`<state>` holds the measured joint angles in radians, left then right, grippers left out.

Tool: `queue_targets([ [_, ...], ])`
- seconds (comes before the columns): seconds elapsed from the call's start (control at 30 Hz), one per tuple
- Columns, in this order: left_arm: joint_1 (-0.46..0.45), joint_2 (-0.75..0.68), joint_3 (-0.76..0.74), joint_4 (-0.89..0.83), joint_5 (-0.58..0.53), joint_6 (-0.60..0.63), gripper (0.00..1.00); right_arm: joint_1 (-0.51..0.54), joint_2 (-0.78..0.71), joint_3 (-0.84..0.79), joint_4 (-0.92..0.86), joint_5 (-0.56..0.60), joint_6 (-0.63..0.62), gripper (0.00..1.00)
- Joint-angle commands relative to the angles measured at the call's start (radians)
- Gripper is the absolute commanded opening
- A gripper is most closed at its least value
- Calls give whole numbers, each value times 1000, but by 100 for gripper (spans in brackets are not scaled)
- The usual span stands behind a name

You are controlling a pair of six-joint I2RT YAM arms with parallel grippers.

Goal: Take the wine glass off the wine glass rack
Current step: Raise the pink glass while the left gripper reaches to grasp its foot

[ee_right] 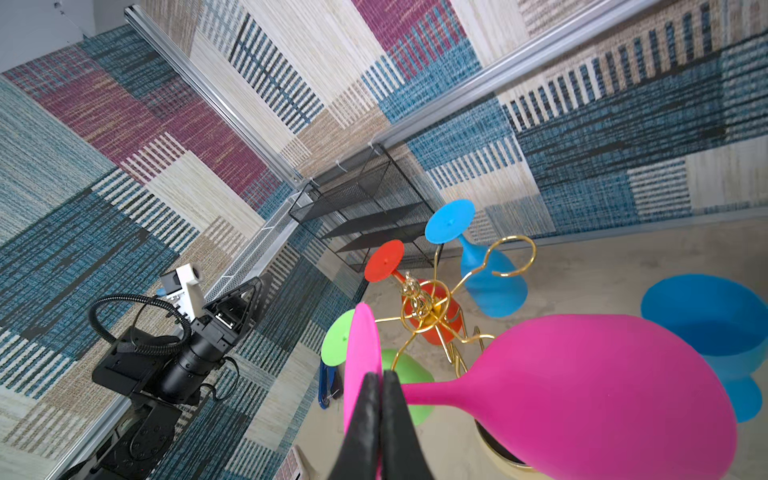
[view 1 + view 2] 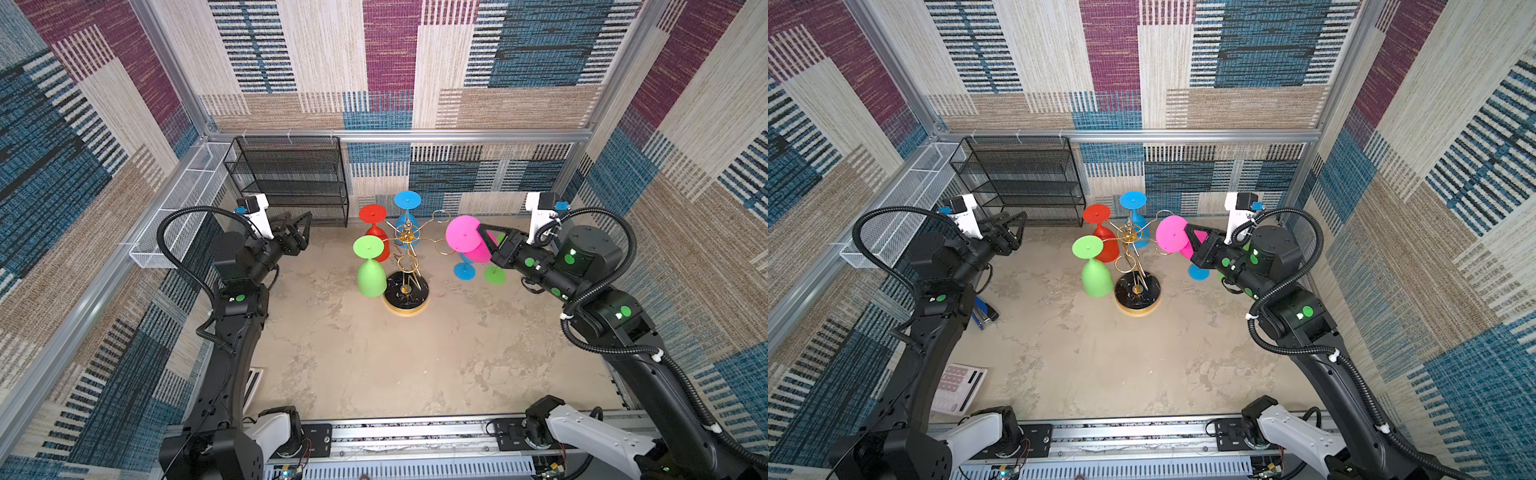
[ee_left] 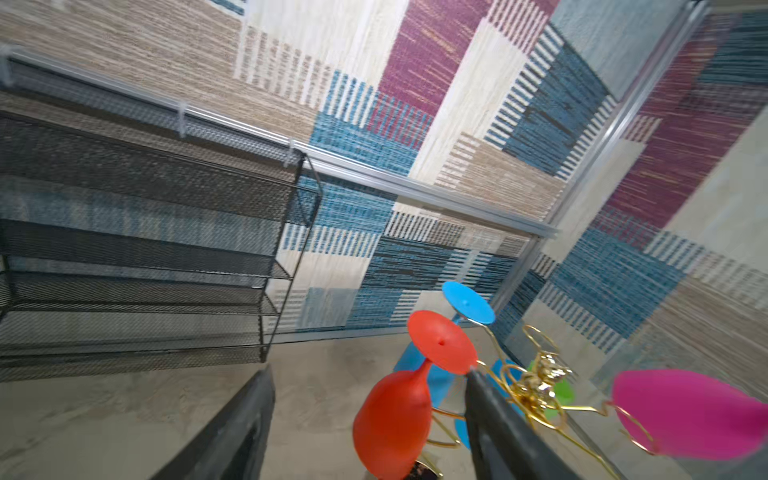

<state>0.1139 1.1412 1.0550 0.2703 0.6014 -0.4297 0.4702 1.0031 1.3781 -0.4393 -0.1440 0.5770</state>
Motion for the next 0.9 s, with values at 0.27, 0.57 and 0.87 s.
queue_targets([
  [0.27,-91,97,183,222,415,-345,69,-1,118,157,68,-23,-195,0],
  [0.57,-251,250,273,483,509,-542,65,-1,246,218,190,-279,-240,0],
  [0.87,-355,317,319,490,503,-542,63,13,304,245,277,-394,-230,0],
])
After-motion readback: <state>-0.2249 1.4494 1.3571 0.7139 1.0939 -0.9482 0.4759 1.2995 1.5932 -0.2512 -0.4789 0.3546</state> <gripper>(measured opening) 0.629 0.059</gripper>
